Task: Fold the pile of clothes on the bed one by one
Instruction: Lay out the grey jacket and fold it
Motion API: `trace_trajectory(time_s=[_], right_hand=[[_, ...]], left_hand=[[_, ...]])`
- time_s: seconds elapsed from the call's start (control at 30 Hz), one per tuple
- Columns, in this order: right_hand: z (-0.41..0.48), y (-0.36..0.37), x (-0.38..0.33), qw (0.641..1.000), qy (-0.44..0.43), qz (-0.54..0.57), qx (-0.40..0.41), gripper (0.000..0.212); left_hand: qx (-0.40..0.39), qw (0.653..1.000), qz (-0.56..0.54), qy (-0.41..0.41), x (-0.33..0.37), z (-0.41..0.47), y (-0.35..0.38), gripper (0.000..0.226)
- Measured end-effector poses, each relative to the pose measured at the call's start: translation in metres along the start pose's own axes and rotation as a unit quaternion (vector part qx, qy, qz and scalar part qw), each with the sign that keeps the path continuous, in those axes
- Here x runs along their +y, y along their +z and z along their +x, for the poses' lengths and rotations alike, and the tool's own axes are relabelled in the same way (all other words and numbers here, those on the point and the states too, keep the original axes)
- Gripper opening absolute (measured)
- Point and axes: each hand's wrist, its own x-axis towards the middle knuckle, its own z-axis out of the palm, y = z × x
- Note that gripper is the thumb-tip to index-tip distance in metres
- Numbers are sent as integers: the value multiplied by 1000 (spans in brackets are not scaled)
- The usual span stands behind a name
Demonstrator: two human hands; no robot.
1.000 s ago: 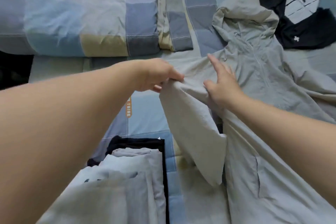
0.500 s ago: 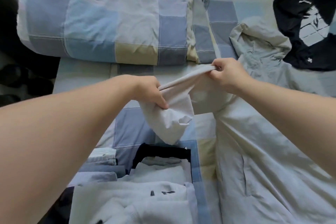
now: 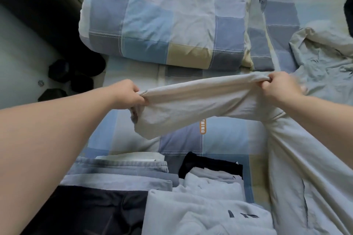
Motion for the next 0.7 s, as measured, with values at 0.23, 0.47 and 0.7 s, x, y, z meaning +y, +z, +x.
trace_trajectory(time_s=[0.23,0.47,0.7], right_hand=[[-17,65,-56,996,-46,-26,-69,43],[-64,137,-122,935,-168,22,-312,68],[-89,162,-136,918,-177,75,-346,64]], left_hand=[[194,975,-101,-34,-67,26,18,30],[214,933,-242,-159,-107,54,53,85],[147,898,-351,-221,-124,61,75,36]])
